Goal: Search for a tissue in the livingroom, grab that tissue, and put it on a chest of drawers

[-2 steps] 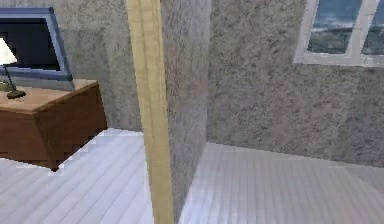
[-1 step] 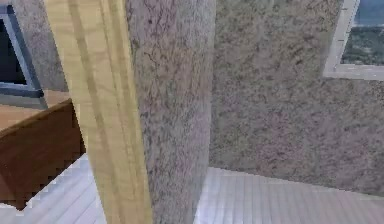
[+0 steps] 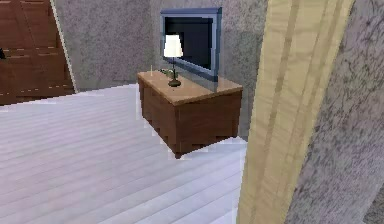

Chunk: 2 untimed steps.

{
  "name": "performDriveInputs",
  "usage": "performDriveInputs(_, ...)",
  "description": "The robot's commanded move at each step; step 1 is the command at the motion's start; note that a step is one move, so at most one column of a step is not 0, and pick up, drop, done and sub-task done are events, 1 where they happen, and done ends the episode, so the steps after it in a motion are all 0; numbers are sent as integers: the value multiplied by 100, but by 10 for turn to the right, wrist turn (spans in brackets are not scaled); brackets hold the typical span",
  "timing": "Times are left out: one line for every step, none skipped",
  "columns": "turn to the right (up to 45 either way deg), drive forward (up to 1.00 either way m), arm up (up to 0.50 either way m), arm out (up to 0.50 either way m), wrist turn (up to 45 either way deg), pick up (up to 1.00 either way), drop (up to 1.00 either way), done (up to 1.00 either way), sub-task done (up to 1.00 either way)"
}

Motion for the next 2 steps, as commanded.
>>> performDriveInputs(-150,0,0,0,0,0,0,0,0)
performDriveInputs(0,100,0,0,0,0,0,0,0)
